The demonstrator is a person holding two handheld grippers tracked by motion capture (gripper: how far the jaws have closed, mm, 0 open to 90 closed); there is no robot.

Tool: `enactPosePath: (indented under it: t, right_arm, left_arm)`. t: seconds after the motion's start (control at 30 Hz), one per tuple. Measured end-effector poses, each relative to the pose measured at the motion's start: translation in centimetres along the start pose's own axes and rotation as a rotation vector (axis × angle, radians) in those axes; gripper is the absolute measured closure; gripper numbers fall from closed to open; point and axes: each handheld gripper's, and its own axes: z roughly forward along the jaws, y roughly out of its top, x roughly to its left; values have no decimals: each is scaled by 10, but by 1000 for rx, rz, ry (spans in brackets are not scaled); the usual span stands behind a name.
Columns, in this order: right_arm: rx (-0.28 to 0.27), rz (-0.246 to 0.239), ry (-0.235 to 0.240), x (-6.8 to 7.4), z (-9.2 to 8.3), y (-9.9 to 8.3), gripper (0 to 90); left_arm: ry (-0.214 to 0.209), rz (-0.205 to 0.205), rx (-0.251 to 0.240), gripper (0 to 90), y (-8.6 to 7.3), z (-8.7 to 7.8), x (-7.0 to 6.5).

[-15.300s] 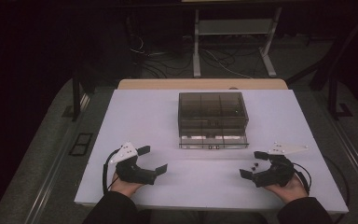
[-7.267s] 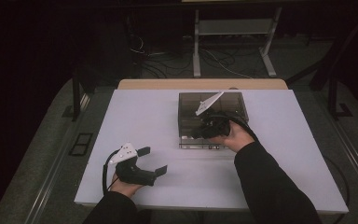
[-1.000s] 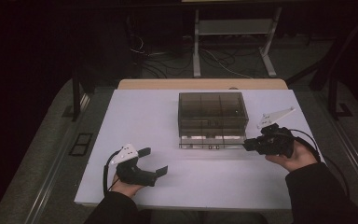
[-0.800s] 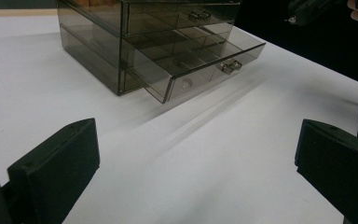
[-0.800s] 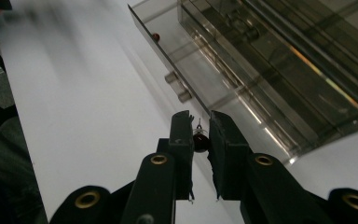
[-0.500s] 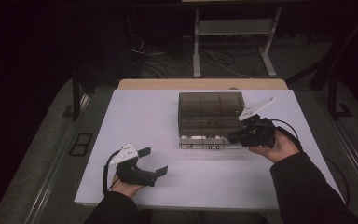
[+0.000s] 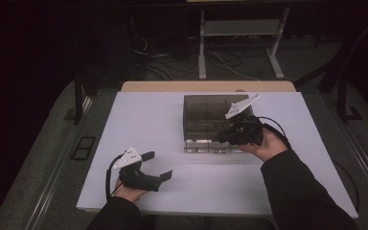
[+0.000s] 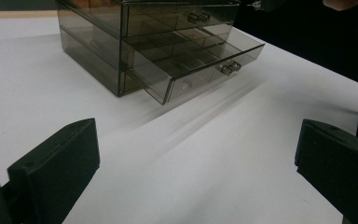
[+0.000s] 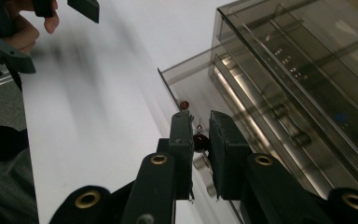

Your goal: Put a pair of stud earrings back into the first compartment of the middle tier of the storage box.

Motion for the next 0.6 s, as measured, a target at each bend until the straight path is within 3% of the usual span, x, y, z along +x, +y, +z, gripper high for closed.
enactPosePath:
  t: [0.6]
  right_arm:
    - [15, -11, 17, -2, 44, 14, 785]
  left_arm:
    - [-2, -3, 0, 0, 0, 0, 0]
